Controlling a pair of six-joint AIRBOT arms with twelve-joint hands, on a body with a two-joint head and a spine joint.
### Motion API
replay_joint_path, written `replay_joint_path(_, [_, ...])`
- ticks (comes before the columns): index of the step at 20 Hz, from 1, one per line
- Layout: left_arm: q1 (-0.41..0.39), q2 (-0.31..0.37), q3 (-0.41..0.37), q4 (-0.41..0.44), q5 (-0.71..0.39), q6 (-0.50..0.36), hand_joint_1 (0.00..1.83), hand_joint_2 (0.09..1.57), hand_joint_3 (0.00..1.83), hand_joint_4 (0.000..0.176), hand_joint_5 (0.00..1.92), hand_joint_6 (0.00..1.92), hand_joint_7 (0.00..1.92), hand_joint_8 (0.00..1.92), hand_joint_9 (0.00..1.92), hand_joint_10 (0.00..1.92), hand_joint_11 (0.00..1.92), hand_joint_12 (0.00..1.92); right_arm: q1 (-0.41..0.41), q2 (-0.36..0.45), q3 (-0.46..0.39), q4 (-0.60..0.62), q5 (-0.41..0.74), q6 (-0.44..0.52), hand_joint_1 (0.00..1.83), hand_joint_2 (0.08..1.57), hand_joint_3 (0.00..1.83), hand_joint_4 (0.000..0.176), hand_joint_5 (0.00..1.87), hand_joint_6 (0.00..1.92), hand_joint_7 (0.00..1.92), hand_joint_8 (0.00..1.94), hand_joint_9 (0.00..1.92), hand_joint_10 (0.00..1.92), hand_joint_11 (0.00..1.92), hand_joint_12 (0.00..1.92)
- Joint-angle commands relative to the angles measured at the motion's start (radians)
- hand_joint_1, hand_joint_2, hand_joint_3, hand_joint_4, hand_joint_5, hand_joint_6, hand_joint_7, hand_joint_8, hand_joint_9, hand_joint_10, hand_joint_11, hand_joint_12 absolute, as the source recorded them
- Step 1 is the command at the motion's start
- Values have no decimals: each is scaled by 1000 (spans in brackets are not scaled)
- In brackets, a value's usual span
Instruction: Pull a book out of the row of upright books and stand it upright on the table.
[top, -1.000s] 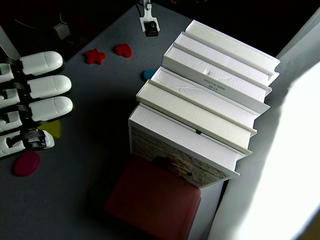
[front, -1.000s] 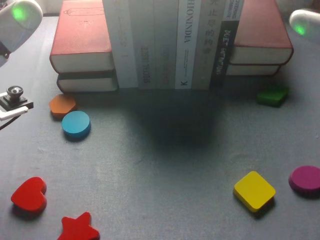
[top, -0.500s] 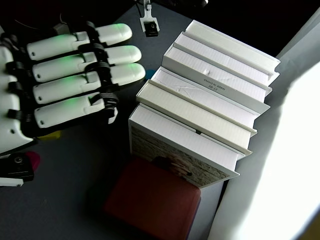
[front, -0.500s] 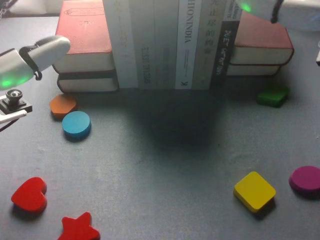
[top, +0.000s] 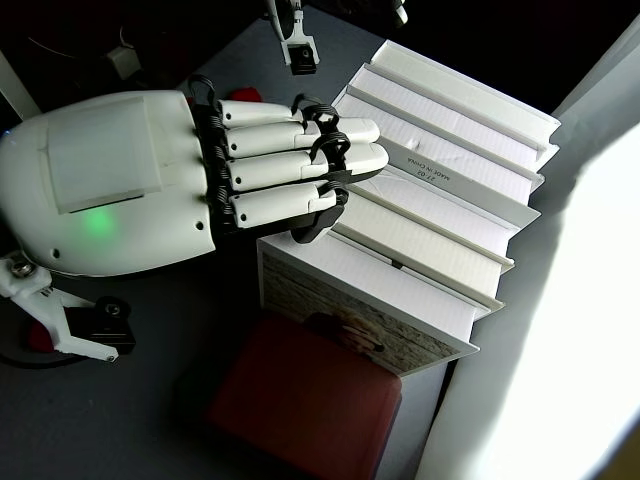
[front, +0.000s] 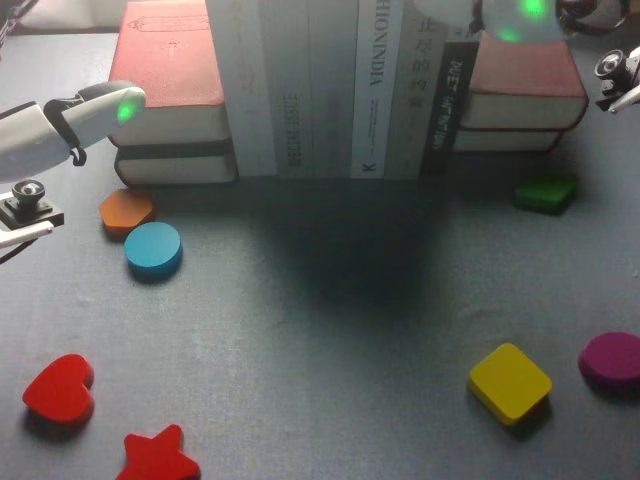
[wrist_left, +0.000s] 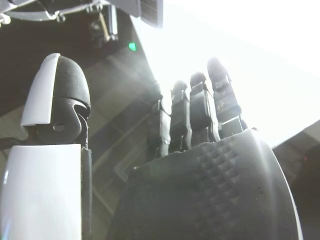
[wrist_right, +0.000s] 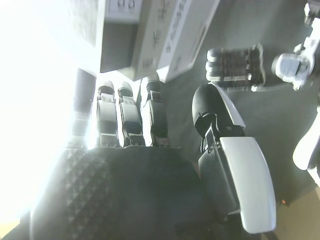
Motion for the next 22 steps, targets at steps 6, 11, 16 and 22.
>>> replay_joint_path(6, [-7, 3, 6, -21, -123, -8, 860, 1188, 3, 44, 206, 0, 141, 0, 99, 1, 0, 516, 7, 13, -42, 25, 137, -3, 157, 1397, 2, 0, 587, 184, 23, 7, 0, 0, 0, 1921])
replay_joint_path(11, [5, 6, 1, -33, -134, -8, 875, 1171, 0, 54, 214, 1, 146, 1, 94, 3, 0, 433, -73, 86, -134, 19, 264, -3, 239, 1421, 2, 0, 508, 953, 63, 0, 0, 0, 0, 1921])
replay_joint_path(16, [13, 6, -3, -42, -142, -8, 872, 1192, 5, 20, 191, 0, 117, 0, 61, 0, 0, 314, -210, 151, -208, 8, 441, 57, 224, 1443, 5, 0, 586, 695, 83, 11, 0, 0, 0, 1921])
replay_joint_path(22, [18, 6, -6, -50, -149, -8, 876, 1218, 0, 35, 195, 3, 110, 2, 53, 2, 0, 412, -341, 166, -257, -1, 573, 120, 118, 1461, 0, 0, 668, 262, 115, 0, 0, 0, 0, 20])
